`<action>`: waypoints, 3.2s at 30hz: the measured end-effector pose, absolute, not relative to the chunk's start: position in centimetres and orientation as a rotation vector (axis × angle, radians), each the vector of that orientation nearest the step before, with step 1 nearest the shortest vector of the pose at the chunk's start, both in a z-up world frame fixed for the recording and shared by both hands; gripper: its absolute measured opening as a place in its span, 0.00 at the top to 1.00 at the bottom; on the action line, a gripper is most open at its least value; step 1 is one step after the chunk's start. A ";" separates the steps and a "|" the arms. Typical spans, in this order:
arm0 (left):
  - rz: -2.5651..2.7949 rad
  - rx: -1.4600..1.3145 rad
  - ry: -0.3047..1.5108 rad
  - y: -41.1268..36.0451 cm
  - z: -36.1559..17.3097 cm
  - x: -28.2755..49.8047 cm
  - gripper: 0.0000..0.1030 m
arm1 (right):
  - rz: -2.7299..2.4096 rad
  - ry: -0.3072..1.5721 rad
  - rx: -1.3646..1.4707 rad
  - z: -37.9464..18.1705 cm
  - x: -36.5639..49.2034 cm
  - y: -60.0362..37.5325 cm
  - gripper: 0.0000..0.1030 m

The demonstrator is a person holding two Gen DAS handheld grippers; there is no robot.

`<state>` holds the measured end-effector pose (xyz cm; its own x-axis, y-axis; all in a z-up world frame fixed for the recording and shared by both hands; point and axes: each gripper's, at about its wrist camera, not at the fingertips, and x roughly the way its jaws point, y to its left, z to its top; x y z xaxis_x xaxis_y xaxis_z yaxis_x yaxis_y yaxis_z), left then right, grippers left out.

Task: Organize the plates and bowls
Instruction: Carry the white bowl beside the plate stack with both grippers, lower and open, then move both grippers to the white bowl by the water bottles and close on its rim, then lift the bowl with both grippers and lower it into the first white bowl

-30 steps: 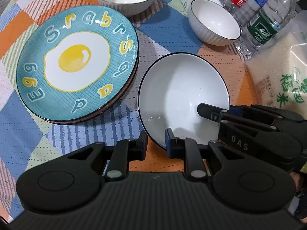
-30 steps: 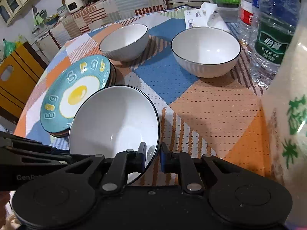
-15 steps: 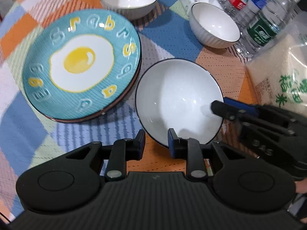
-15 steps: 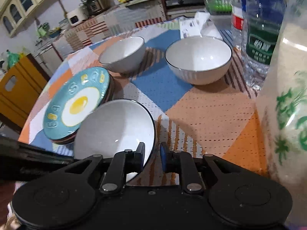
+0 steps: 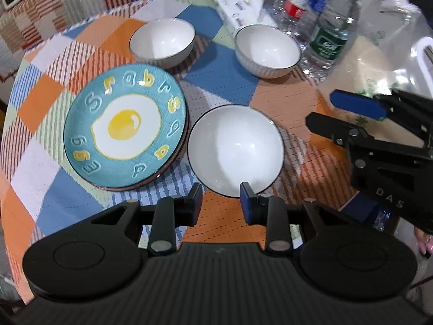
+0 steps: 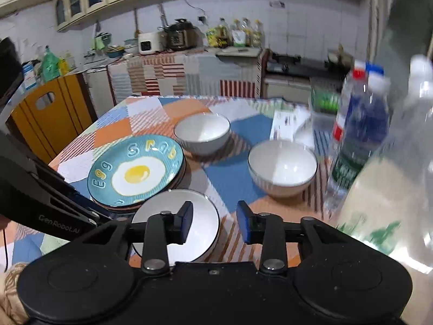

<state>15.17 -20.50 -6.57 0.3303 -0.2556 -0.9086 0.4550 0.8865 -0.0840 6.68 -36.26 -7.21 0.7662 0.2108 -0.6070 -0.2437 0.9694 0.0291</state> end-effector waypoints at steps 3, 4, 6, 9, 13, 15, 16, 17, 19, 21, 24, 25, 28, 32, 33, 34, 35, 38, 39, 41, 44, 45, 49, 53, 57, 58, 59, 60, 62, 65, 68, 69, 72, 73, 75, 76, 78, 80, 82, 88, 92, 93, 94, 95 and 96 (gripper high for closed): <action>-0.476 0.221 1.123 -20.7 -5.7 14.9 0.69 | 0.274 0.648 -0.125 -6.0 6.4 -35.7 0.58; -0.479 0.222 1.119 -20.8 -5.4 14.9 0.68 | 0.291 0.651 -0.161 -5.7 6.3 -35.6 0.57; -0.483 0.228 1.105 -20.8 -4.8 14.9 0.66 | 0.313 0.655 -0.223 -4.9 6.3 -35.5 0.50; -0.483 0.240 1.081 -20.9 -4.1 15.3 0.59 | 0.330 0.677 -0.250 -4.1 6.3 -35.7 0.38; -0.485 0.239 1.042 -21.1 -3.5 16.5 0.45 | 0.332 0.721 -0.348 -3.8 6.8 -35.8 0.32; -0.487 0.243 1.013 -21.3 -3.3 17.1 0.40 | 0.301 0.746 -0.373 -3.6 7.5 -36.0 0.31; -0.484 0.249 0.994 -21.4 -3.3 17.4 0.37 | 0.290 0.759 -0.373 -3.4 7.9 -36.2 0.31; -0.481 0.253 0.972 -21.6 -3.3 17.8 0.34 | 0.279 0.774 -0.367 -3.2 8.5 -36.3 0.30; -0.478 0.238 0.940 -21.8 -3.6 18.6 0.27 | 0.259 0.781 -0.329 -3.1 9.5 -36.9 0.28; -0.483 0.199 0.930 -21.8 -4.0 19.7 0.24 | 0.212 0.766 -0.241 -3.7 10.5 -37.7 0.28; -0.495 0.144 0.943 -22.2 -5.1 21.9 0.23 | 0.172 0.726 -0.137 -5.6 11.3 -38.2 0.28; -0.499 0.136 0.948 -22.4 -5.4 22.6 0.23 | 0.161 0.703 -0.125 -6.6 11.6 -38.2 0.28; -0.515 0.101 0.958 -22.9 -6.7 25.1 0.23 | 0.124 0.693 -0.111 -9.1 12.7 -37.8 0.28; -0.530 0.031 0.961 -23.9 -8.4 27.7 0.24 | 0.103 0.709 -0.068 -11.4 14.4 -37.4 0.28; -0.536 0.015 0.972 -24.3 -8.8 28.3 0.25 | 0.104 0.711 -0.046 -11.8 14.8 -37.4 0.28; -0.536 -0.005 0.986 -24.7 -9.3 29.0 0.25 | 0.112 0.719 -0.005 -12.2 15.2 -37.6 0.28; -0.536 -0.026 1.003 -25.2 -9.9 29.6 0.26 | 0.116 0.729 0.036 -12.5 15.6 -37.7 0.28; -0.535 -0.077 1.033 -26.5 -11.4 30.9 0.33 | 0.104 0.748 0.153 -13.5 16.9 -38.2 0.28; -0.531 -0.089 1.038 -26.9 -11.8 31.2 0.35 | 0.101 0.754 0.174 -13.9 17.3 -38.3 0.28; -0.524 -0.102 1.049 -27.5 -12.4 31.8 0.42 | 0.082 0.760 0.205 -14.7 17.9 -38.3 0.28; -0.510 -0.109 1.061 -28.1 -13.3 32.5 0.50 | 0.044 0.775 0.264 -16.0 18.6 -38.5 0.28; -0.500 -0.103 1.060 -28.4 -13.5 32.7 0.53 | 0.036 0.781 0.285 -16.5 19.0 -38.7 0.28; -0.486 -0.077 1.062 -29.9 -14.2 33.5 0.67 | -0.023 0.781 0.244 -18.1 20.2 -38.8 0.28; -0.485 -0.088 1.086 -31.0 -15.2 33.7 0.80 | -0.101 0.767 0.169 -19.0 21.5 -38.5 0.28; -0.507 -0.100 1.082 -31.1 -15.3 33.4 0.87 | -0.109 0.733 0.100 -19.6 22.3 -38.1 0.27; -0.515 -0.104 1.083 -31.0 -15.4 33.4 0.87 | -0.112 0.731 0.085 -19.7 22.3 -38.2 0.27; -0.521 -0.111 1.090 -30.7 -15.4 33.3 0.87 | -0.111 0.723 0.064 -19.8 22.3 -38.3 0.27; -0.519 -0.111 1.094 -30.6 -15.3 33.2 0.87 | -0.104 0.725 0.040 -19.8 22.4 -38.4 0.27; -0.516 -0.068 1.088 -30.6 -15.2 32.8 0.88 | -0.073 0.740 0.015 -19.6 22.5 -38.7 0.26; -0.497 -0.007 1.088 -31.0 -15.1 32.3 0.89 | -0.022 0.732 0.002 -18.9 21.3 -39.0 0.26; -0.485 -0.005 1.101 -31.0 -14.6 32.2 0.88 | -0.020 0.716 -0.038 -19.1 21.1 -38.5 0.26; -0.483 -0.007 1.104 -30.9 -14.4 32.1 0.88 | -0.018 0.714 -0.032 -19.2 21.2 -38.6 0.26; -0.483 -0.023 1.116 -30.5 -13.5 31.8 0.88 | 0.010 0.716 0.021 -19.1 21.1 -39.5 0.26; -0.488 -0.029 1.119 -30.3 -13.2 31.7 0.88 | 0.021 0.713 0.032 -18.8 20.7 -39.6 0.26; -0.507 -0.052 1.115 -29.6 -12.8 31.5 0.88 | 0.022 0.698 0.014 -18.3 20.0 -39.2 0.26; -0.514 -0.065 1.115 -29.1 -12.5 31.4 0.88 | 0.021 0.688 -0.003 -18.0 19.6 -38.9 0.26; -0.525 -0.083 1.119 -28.4 -12.0 31.0 0.88 | 0.039 0.679 -0.004 -17.5 19.0 -38.7 0.26; -0.537 -0.092 1.119 -27.9 -11.3 30.6 0.88 | 0.060 0.680 -0.002 -16.9 18.6 -38.6 0.26; -0.557 -0.090 1.107 -27.4 -10.4 30.0 0.88 | 0.067 0.666 -0.023 -16.3 17.7 -38.1 0.26; -0.620 -0.126 1.064 -25.5 -7.5 28.4 0.88 | 0.105 0.618 -0.032 -13.6 15.5 -37.8 0.26; -0.614 -0.109 1.067 -24.7 -5.5 26.9 0.88 | 0.127 0.581 -0.044 -11.8 13.8 -37.4 0.26; -0.604 -0.088 1.071 -24.7 -5.1 26.4 0.88 | 0.131 0.578 -0.047 -11.5 13.5 -37.3 0.26; -0.594 -0.072 1.077 -24.5 -4.5 25.9 0.88 | 0.142 0.578 -0.056 -11.1 13.1 -37.1 0.26; -0.586 -0.072 1.081 -24.2 -4.0 25.5 0.88 | 0.152 0.578 -0.071 -10.8 12.8 -36.8 0.26; -0.587 -0.075 1.083 -23.8 -3.5 25.1 0.88 | 0.160 0.574 -0.085 -10.5 12.5 -36.5 0.26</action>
